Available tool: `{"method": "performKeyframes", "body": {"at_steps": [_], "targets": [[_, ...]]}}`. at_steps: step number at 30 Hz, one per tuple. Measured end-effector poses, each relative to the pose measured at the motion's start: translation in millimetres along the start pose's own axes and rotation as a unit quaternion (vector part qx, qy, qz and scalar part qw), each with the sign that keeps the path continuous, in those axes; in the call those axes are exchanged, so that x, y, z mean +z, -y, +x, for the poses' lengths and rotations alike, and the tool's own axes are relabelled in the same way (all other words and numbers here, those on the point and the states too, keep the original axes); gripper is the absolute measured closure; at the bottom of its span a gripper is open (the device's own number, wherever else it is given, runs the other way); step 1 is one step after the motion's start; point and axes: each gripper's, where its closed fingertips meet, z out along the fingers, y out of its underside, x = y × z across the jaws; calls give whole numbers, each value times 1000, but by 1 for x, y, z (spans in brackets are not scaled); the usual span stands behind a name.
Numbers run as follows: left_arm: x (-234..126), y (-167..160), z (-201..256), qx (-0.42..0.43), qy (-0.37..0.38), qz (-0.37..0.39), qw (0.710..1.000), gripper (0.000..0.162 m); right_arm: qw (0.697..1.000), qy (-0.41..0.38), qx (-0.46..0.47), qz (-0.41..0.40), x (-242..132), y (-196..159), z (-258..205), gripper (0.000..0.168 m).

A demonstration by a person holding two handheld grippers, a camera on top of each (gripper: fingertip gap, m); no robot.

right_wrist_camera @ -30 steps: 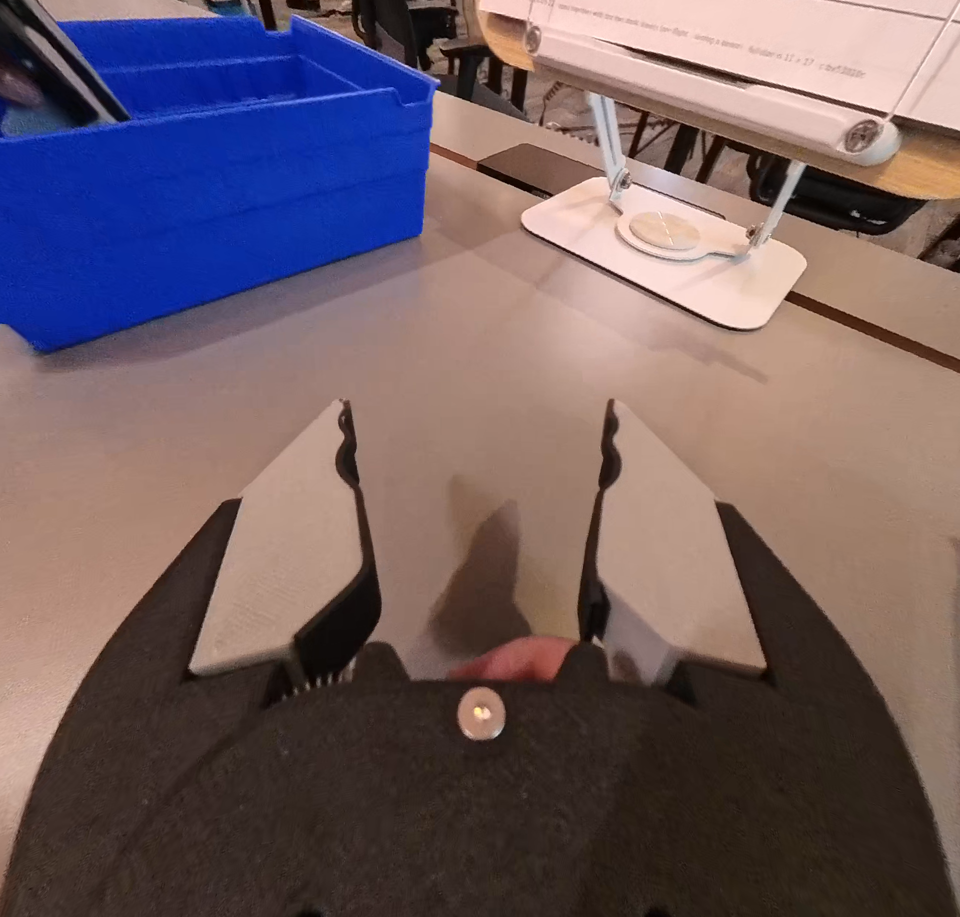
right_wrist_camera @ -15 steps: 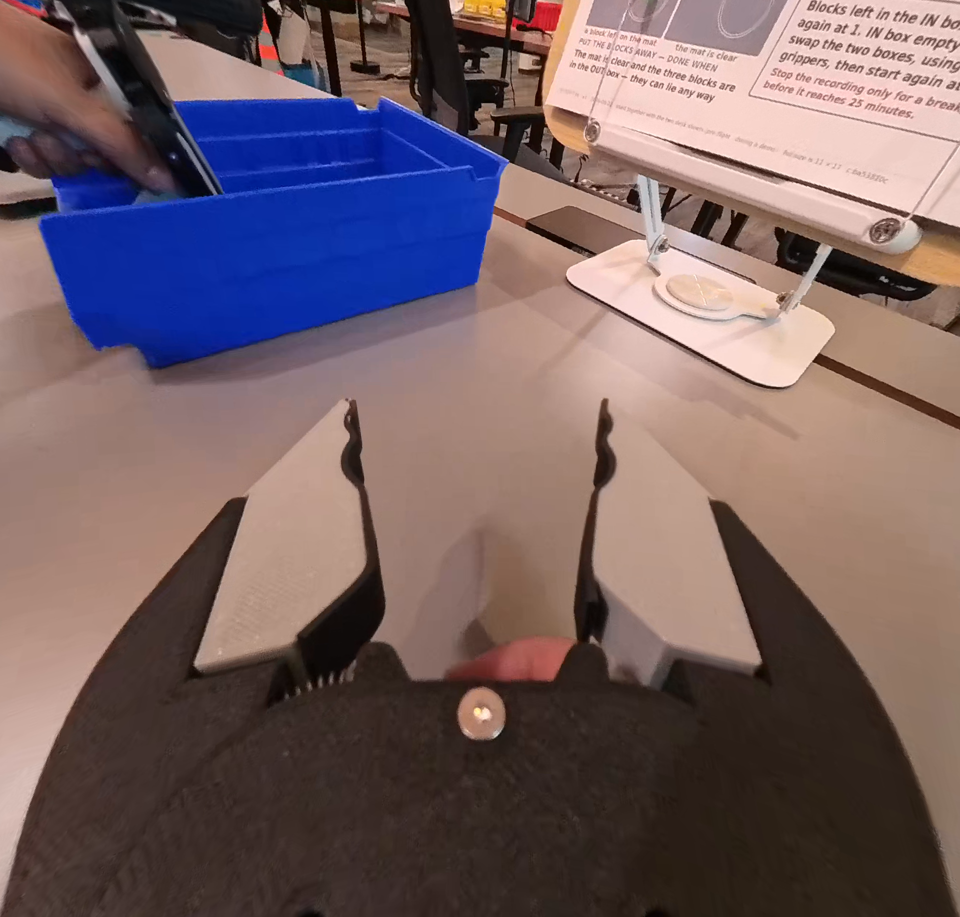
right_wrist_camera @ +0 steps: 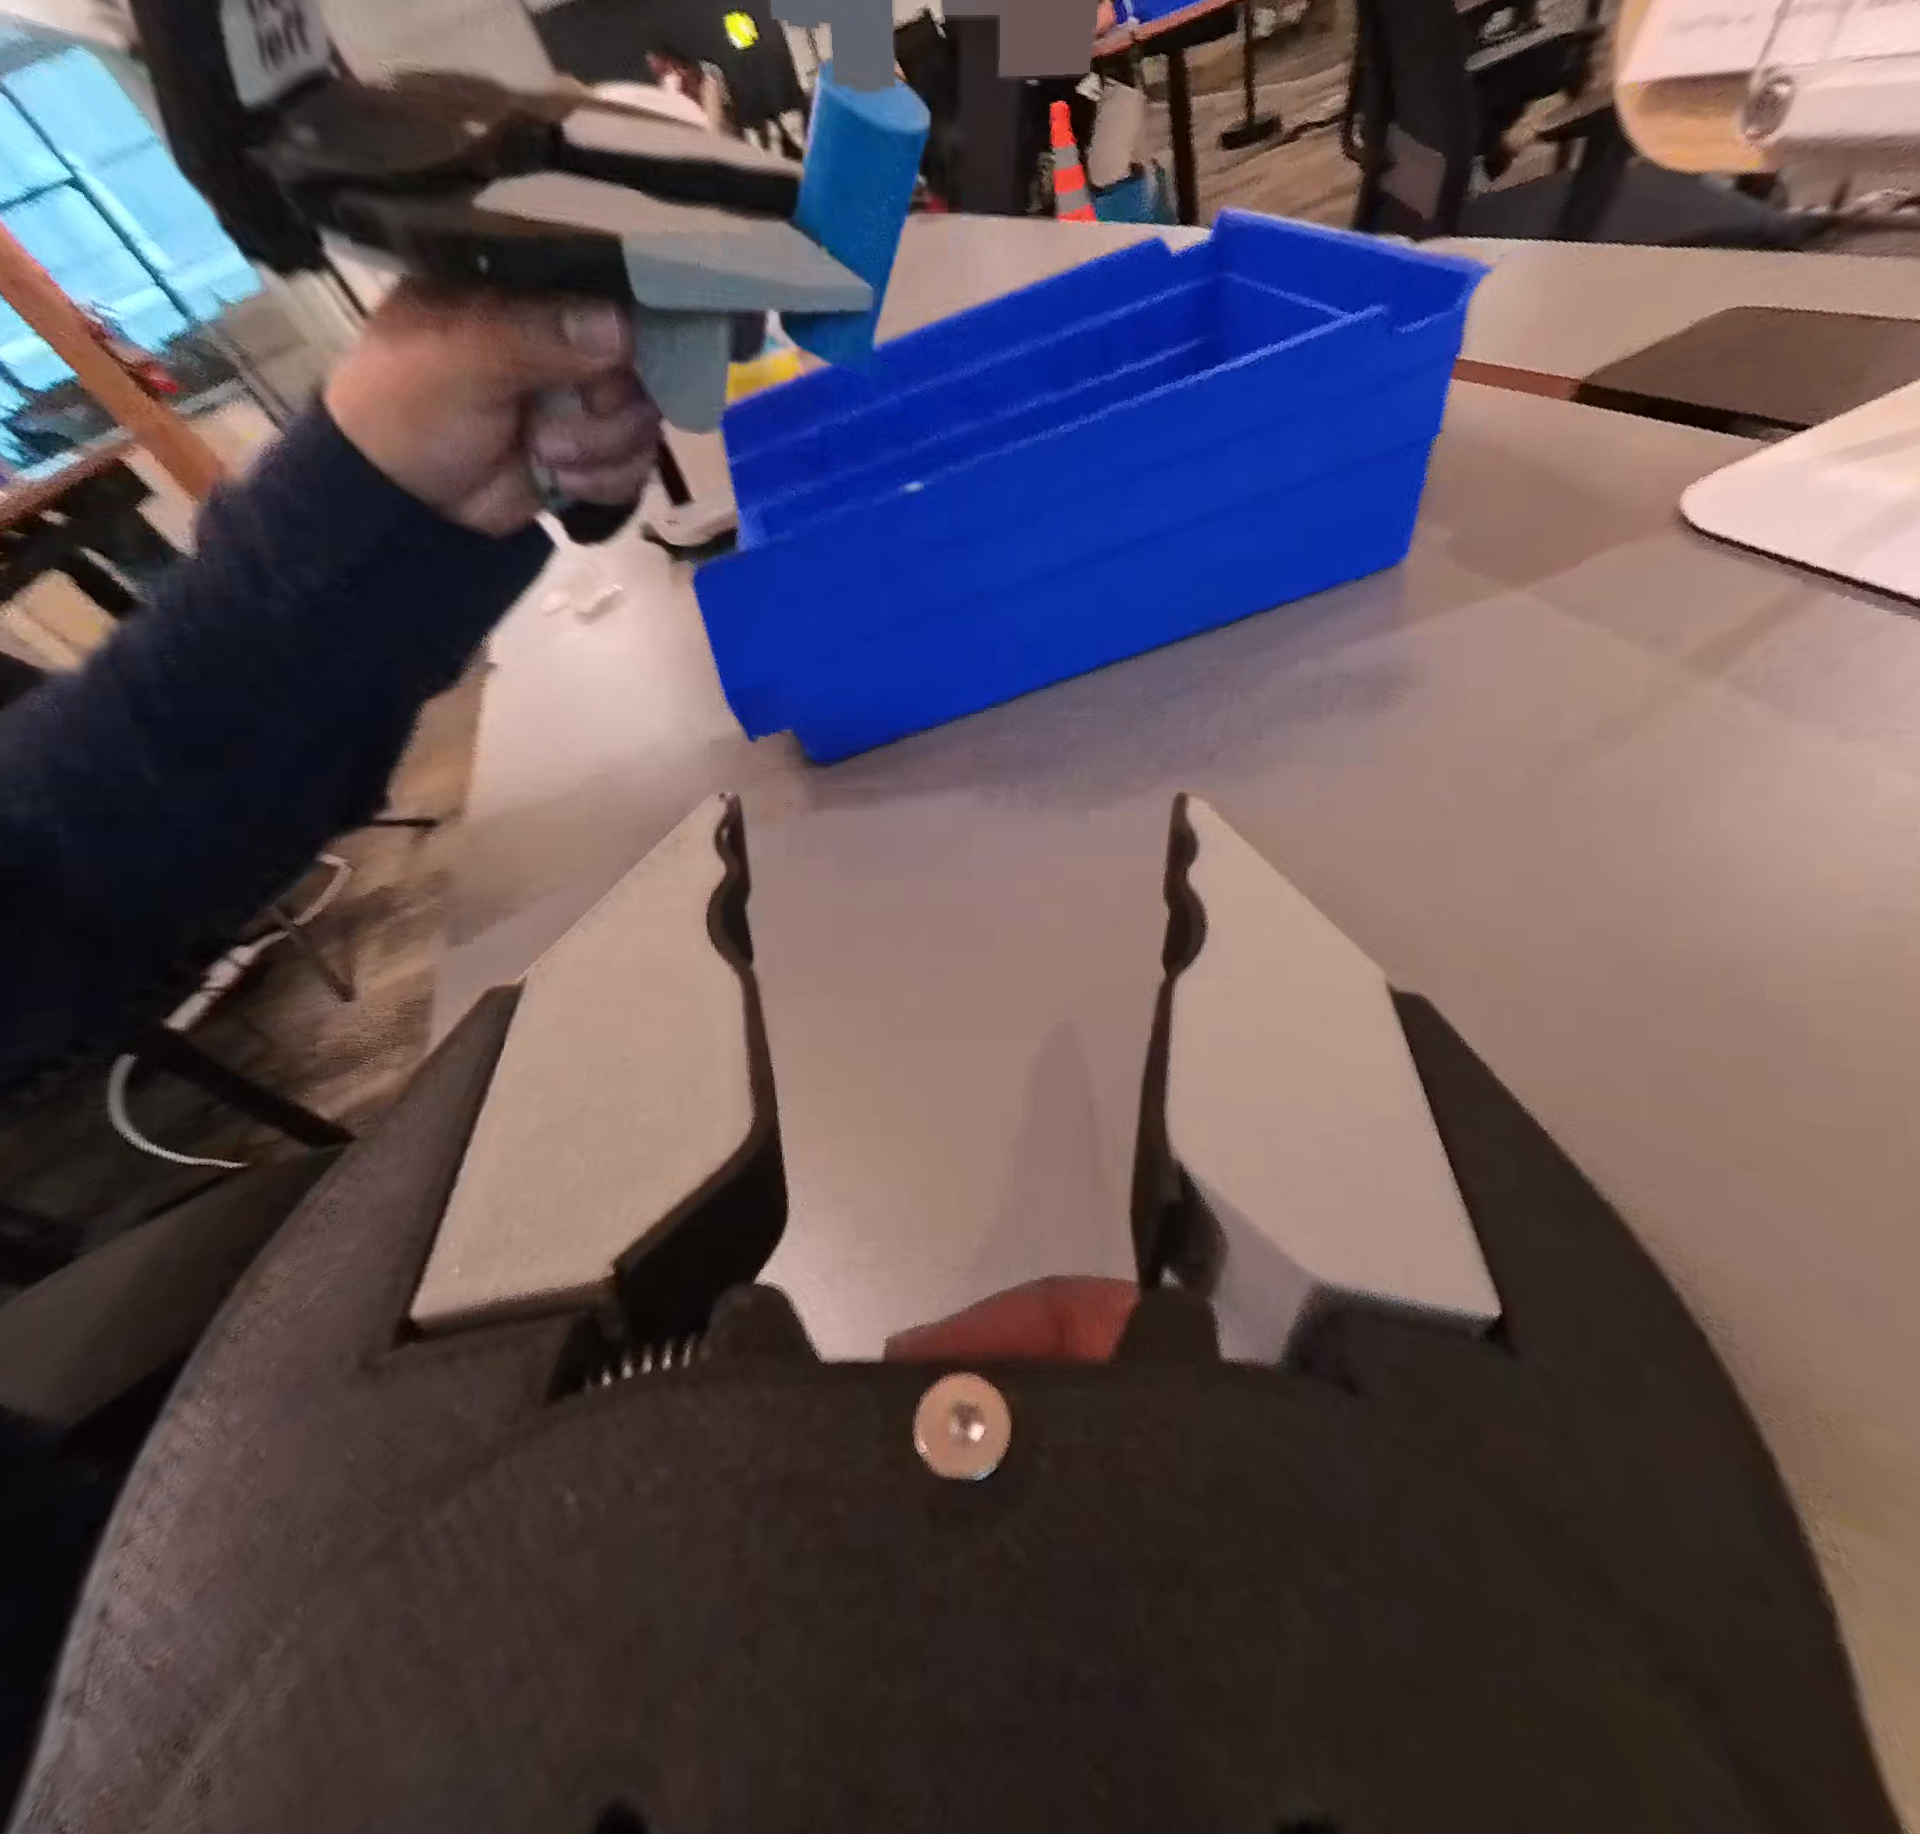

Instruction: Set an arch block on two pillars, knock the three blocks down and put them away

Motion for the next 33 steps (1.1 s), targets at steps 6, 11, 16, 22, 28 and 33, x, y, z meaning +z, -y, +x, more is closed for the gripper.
{"method": "performKeyframes", "body": {"at_steps": [6, 11, 16, 22, 28, 33], "targets": [[21, 38, 143, 35, -60, 149, 986, 132, 992, 71, 45, 92, -27, 39, -15, 95], [62, 18, 200, 15, -105, 149, 983, 133, 997, 9, 39, 66, -23, 27, 9, 108], [73, 12, 206, 9, -100, 133, 986, 133, 999, -6, 41, 20, -16, 10, 19, 140], [82, -26, 200, 6, -91, 44, 995, 97, 987, -122, -65, -78, -9, -23, 62, 140], [21, -23, 181, 11, -88, 22, 996, 92, 970, -129, -57, -196, -6, -71, 86, 139], [-30, 31, 78, 37, -4, 58, 998, 98, 968, -137, -75, -197, -9, -71, 87, 130]]}}
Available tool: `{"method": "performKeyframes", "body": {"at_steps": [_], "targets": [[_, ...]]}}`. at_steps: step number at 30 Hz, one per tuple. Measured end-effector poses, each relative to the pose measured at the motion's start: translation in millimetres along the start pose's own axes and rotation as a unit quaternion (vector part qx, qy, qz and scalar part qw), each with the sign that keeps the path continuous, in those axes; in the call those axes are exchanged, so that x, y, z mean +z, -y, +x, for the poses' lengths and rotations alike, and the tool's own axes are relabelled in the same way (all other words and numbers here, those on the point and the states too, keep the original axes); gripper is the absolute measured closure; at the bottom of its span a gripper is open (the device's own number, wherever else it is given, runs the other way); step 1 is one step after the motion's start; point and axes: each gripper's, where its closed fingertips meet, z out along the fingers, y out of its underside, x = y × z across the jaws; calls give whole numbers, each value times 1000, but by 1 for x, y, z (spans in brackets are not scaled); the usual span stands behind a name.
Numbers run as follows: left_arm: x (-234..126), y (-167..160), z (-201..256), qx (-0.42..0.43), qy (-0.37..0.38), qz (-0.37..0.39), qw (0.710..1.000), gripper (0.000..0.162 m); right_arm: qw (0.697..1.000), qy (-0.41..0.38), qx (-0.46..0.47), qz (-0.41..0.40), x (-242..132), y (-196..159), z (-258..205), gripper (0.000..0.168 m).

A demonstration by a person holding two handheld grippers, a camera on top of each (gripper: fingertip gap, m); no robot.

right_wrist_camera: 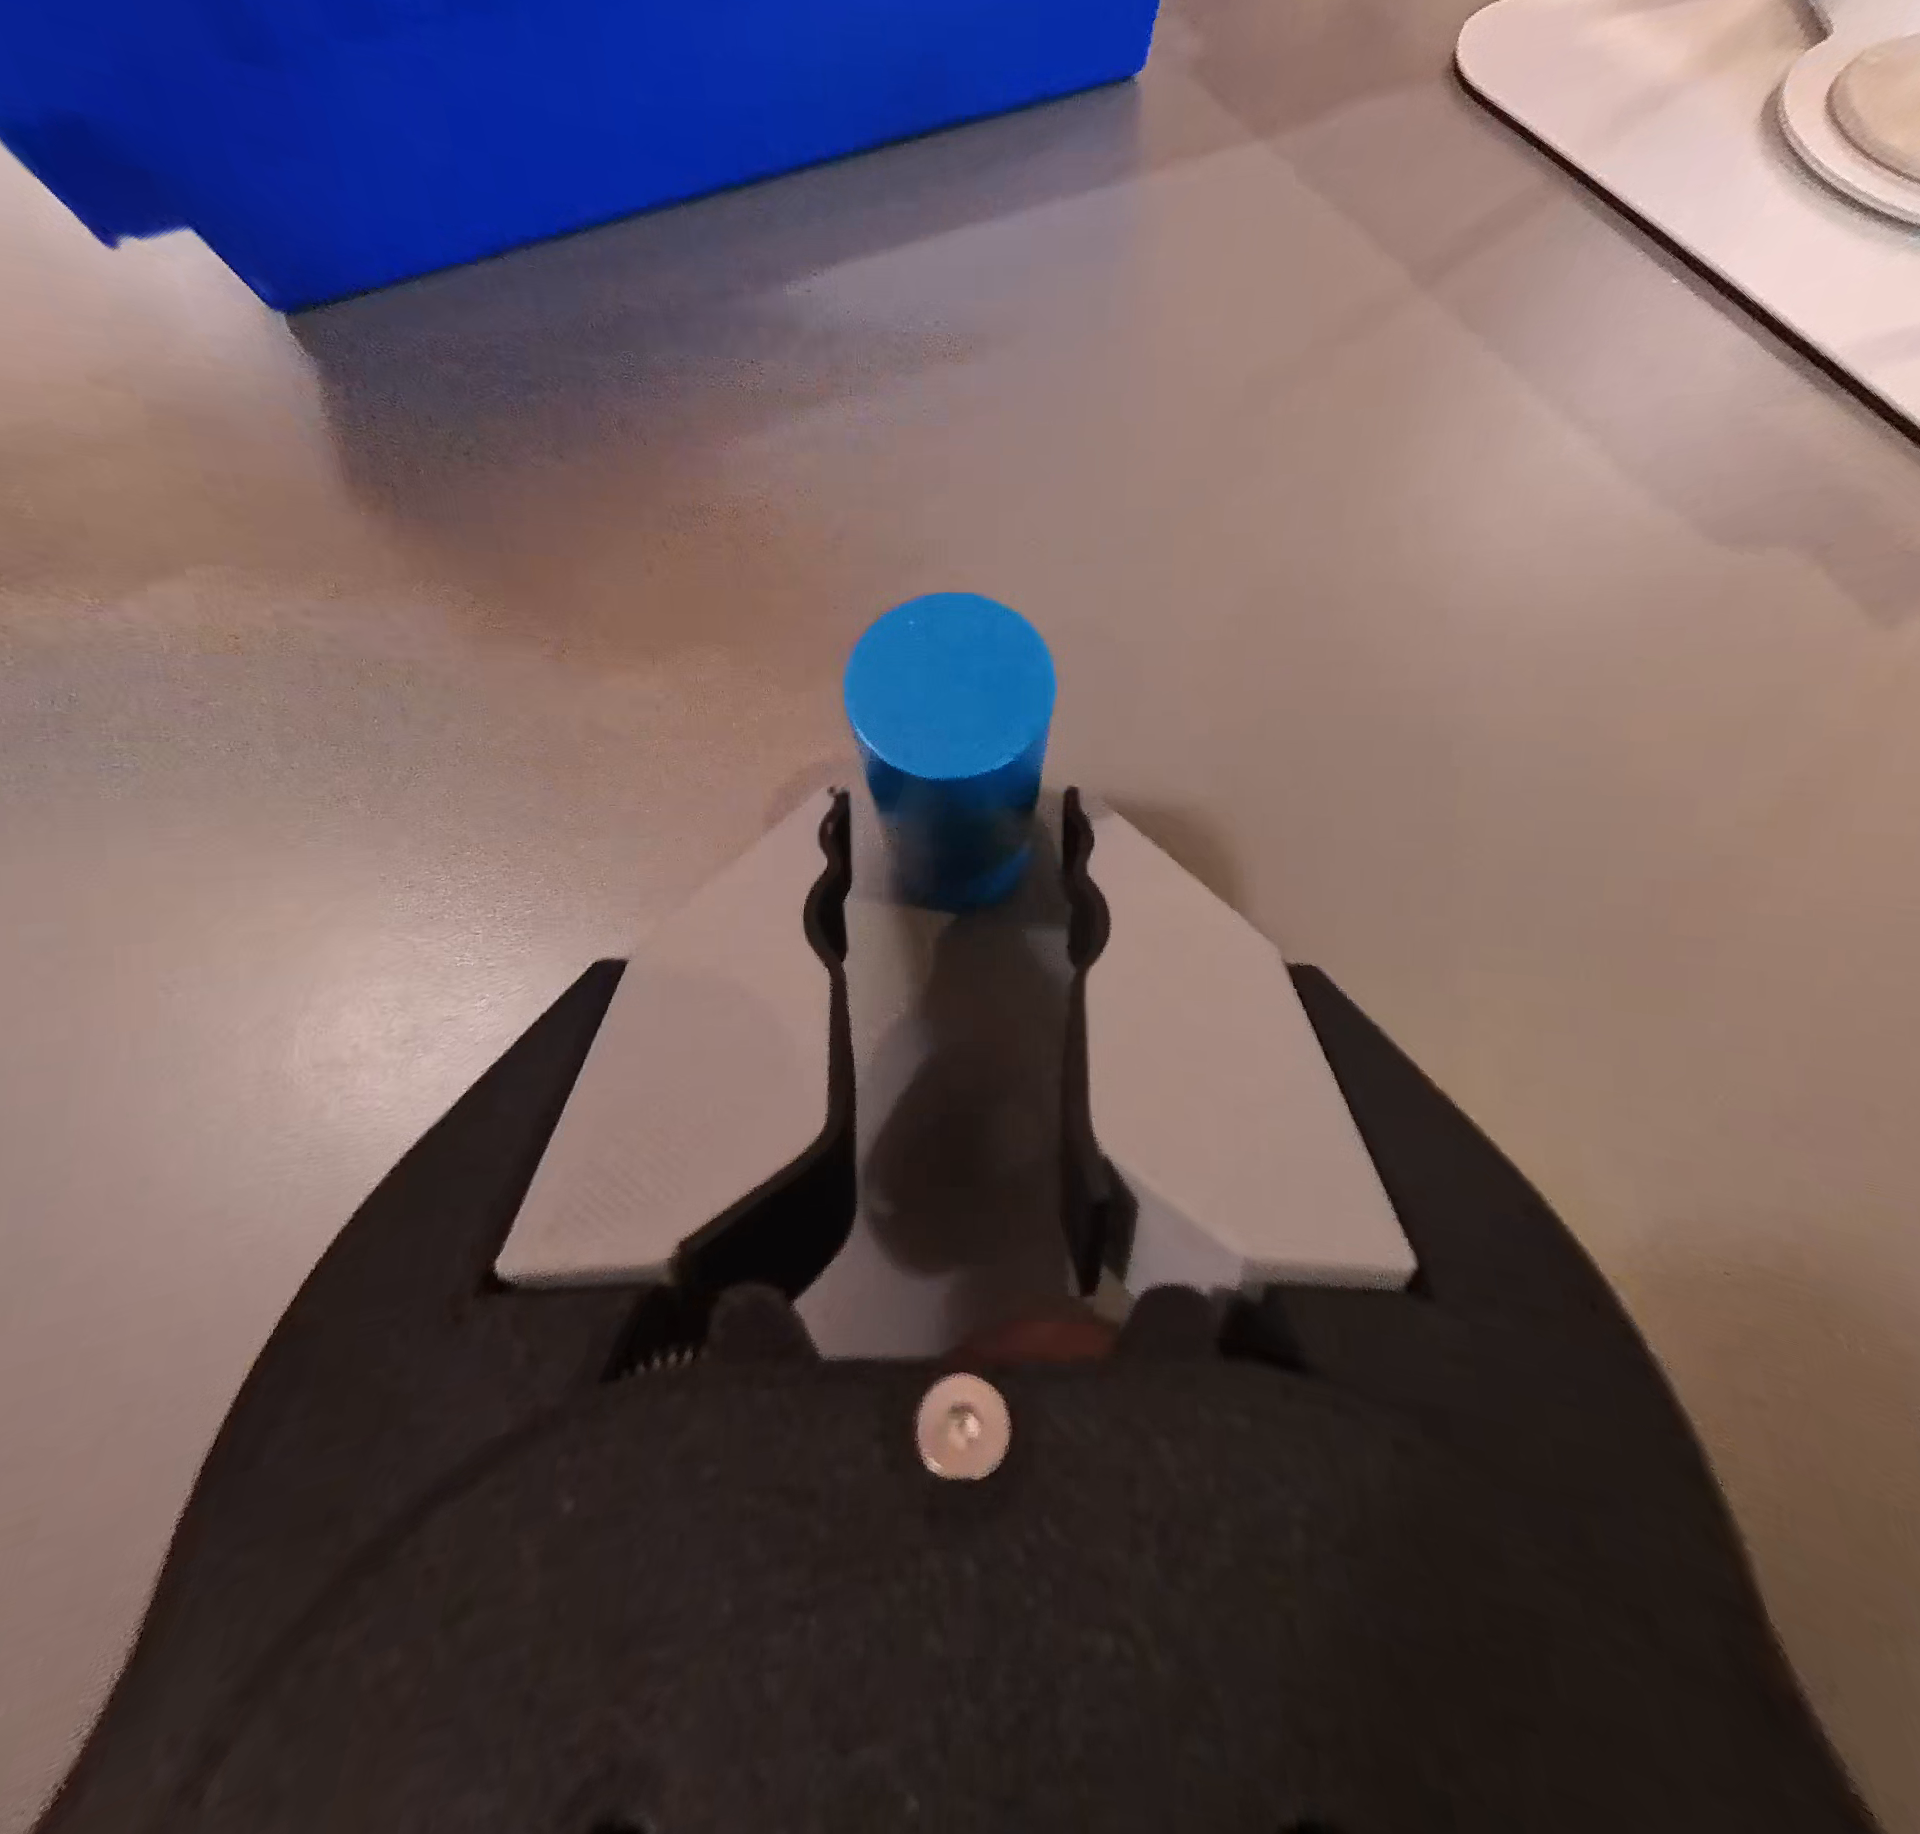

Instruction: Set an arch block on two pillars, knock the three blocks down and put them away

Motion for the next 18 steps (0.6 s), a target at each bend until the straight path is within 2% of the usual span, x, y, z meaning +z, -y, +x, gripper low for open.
{"method": "performKeyframes", "body": {"at_steps": [3, 4, 6, 8, 11, 14, 18], "targets": [[8, 5, -87, 53, 58, -37, 996, 112, 1000, 0, -3, 20, -6, 6, -1, 127], [19, -3, -111, 59, 54, -70, 994, 114, 1000, -1, -1, 31, -9, 10, -1, 126], [46, -29, -145, 53, 18, -143, 988, 108, 998, 5, 4, 55, -16, 17, -1, 125], [73, -60, -162, 53, -40, -213, 975, 108, 997, 22, 9, 75, -21, 23, -4, 124], [108, -104, -177, 105, -98, -302, 942, 105, 997, 27, 1, 76, -22, 22, -5, 122], [135, -137, -196, 174, -113, -369, 906, 104, 996, 32, -6, 78, -22, 21, -7, 120], [151, -171, -208, 221, -151, -443, 856, 104, 994, 63, 13, 94, -25, 25, -12, 120]]}}
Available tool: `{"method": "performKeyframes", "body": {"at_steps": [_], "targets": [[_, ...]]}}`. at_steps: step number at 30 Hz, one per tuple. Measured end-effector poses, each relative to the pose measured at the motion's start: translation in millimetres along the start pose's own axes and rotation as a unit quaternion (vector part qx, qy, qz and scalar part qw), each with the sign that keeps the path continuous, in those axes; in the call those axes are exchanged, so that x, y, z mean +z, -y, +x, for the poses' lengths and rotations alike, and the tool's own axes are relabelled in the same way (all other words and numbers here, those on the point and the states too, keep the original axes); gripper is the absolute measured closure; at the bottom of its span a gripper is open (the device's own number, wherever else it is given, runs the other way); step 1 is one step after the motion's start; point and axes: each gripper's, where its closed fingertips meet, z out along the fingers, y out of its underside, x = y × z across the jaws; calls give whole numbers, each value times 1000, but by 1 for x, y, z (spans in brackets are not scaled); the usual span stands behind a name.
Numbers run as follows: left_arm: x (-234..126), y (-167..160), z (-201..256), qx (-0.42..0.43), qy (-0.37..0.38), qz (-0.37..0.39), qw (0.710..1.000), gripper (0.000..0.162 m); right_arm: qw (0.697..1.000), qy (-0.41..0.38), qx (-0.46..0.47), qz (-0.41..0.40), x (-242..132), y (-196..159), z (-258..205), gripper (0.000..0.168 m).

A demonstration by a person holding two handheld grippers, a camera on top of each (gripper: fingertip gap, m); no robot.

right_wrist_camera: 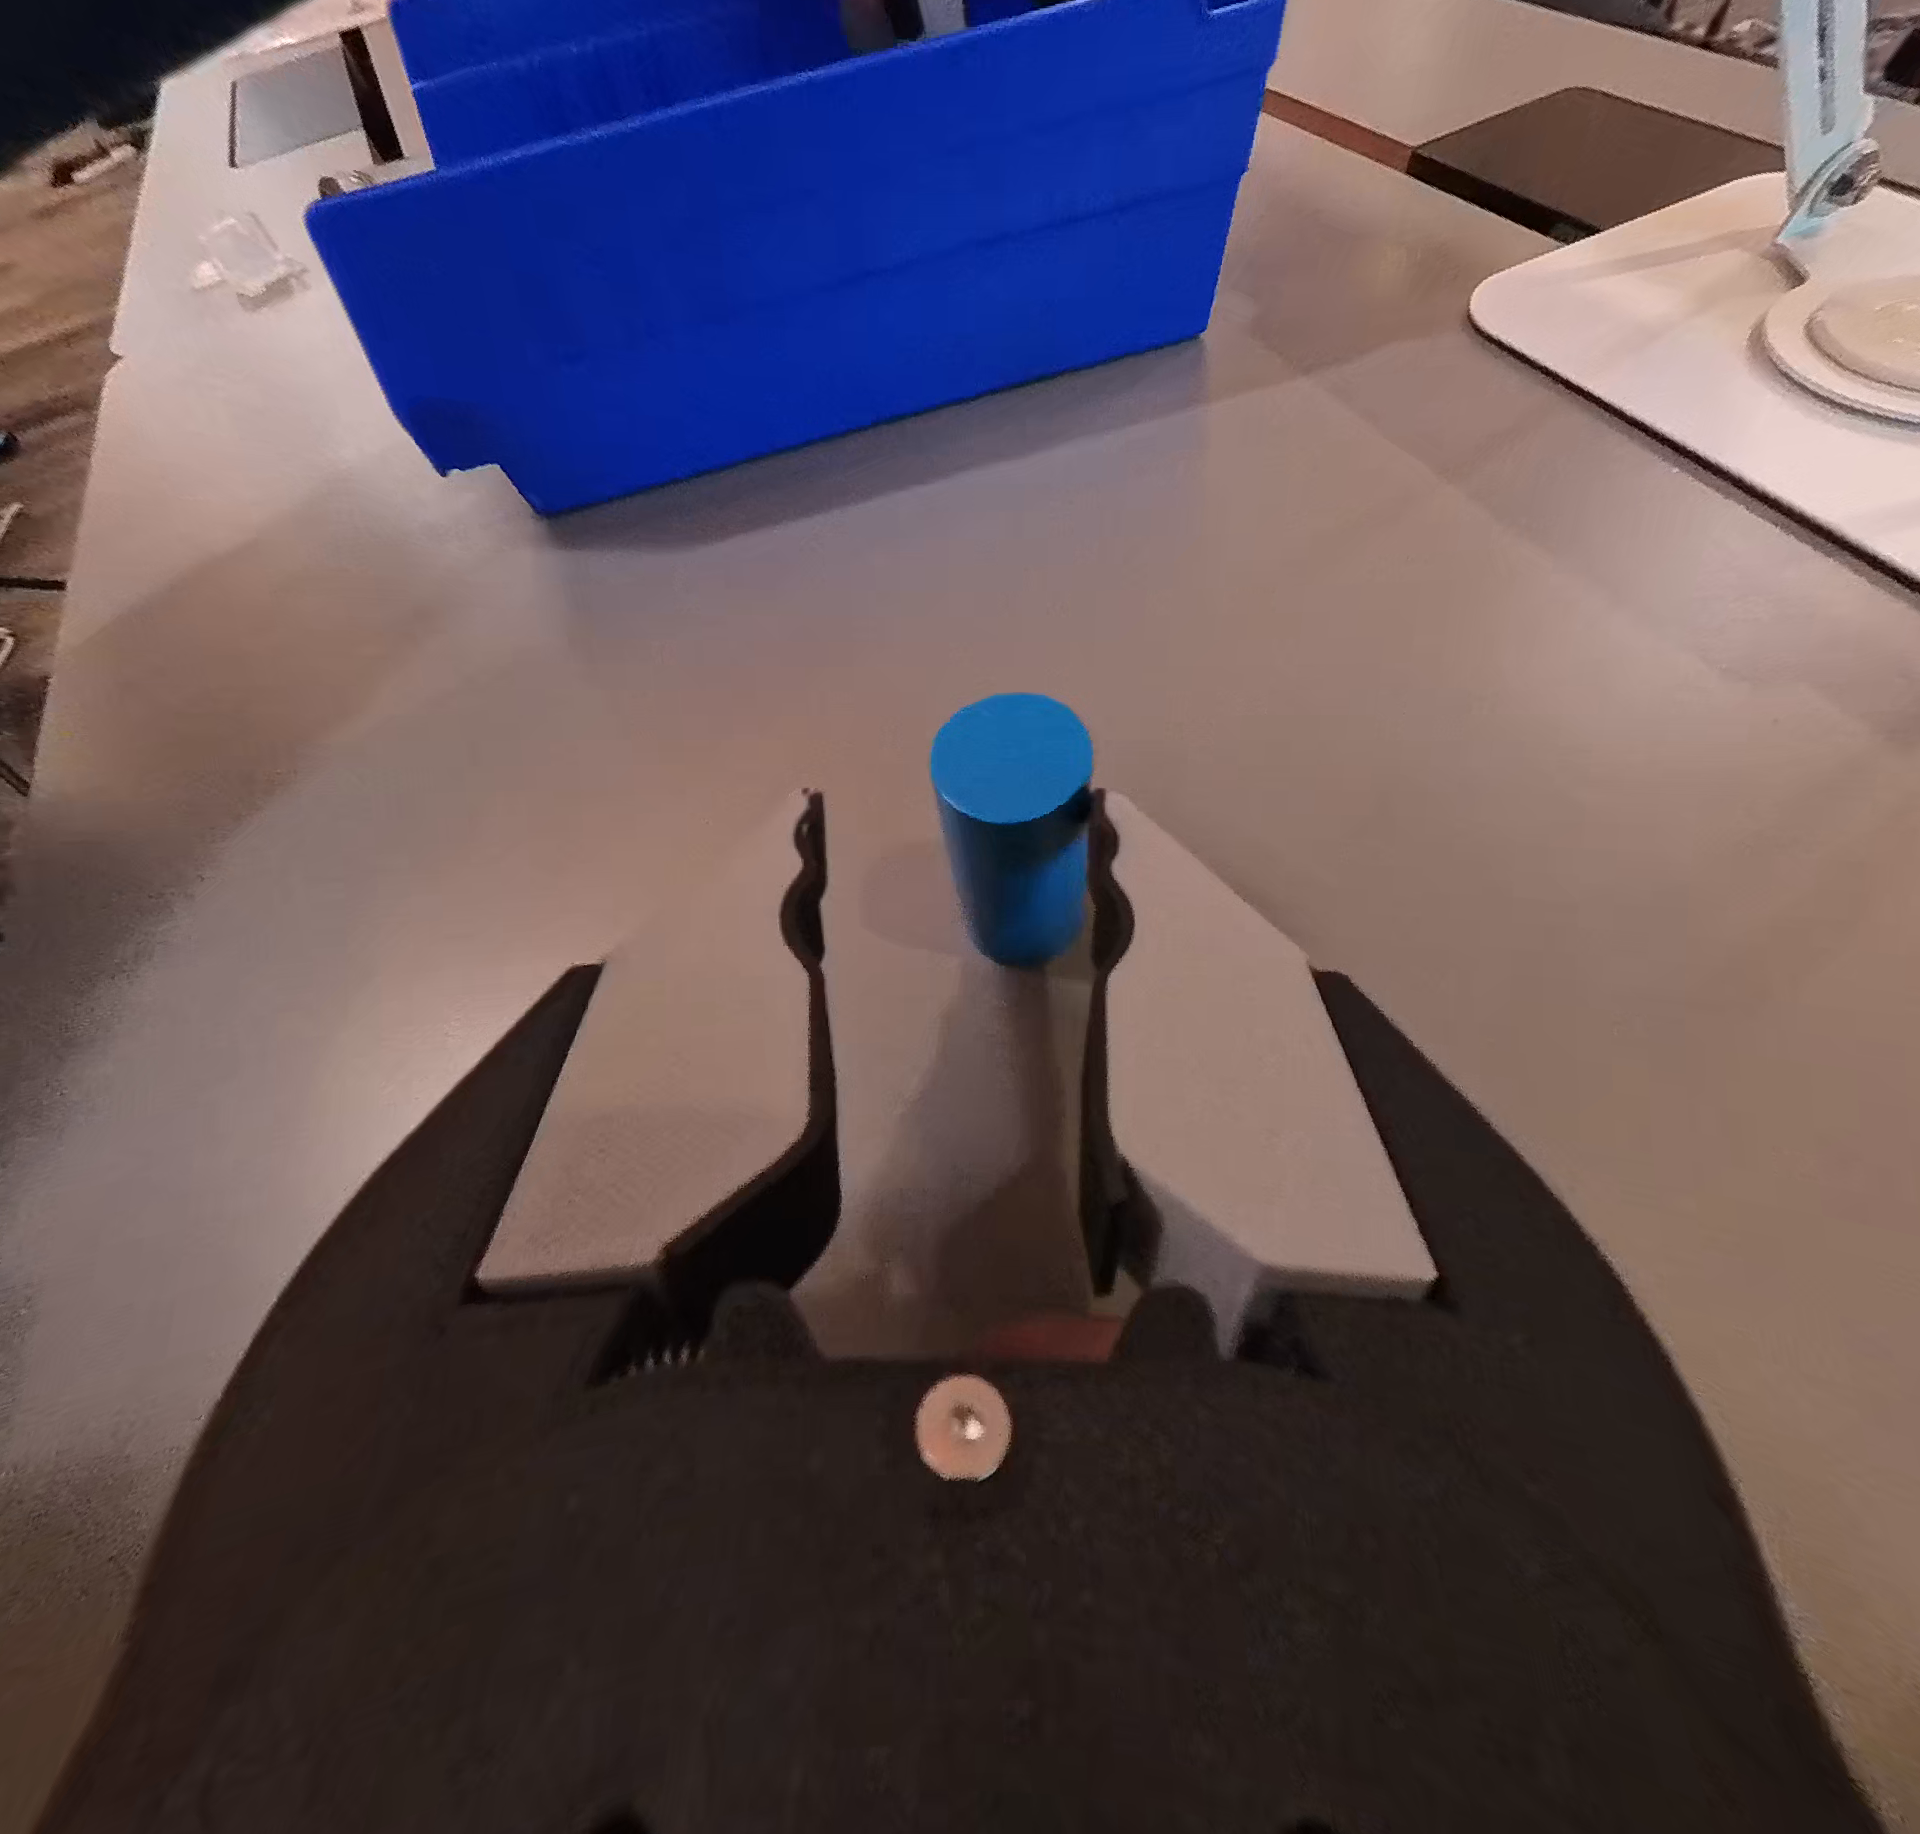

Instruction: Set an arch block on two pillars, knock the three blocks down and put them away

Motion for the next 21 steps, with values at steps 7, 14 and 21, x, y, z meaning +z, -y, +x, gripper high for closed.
{"method": "performKeyframes", "body": {"at_steps": [7, 14, 21], "targets": [[25, -4, 2, 28, -41, -82, 995, 125, 1000, 9, 0, 1, -1, 1, -3, 119], [13, -7, 29, 42, -19, -87, 995, 132, 1000, 10, -13, 17, -6, 9, -10, 120], [-116, 65, 57, -71, 74, 268, 958, 132, 998, 13, -21, 65, -20, 29, -16, 122]]}}
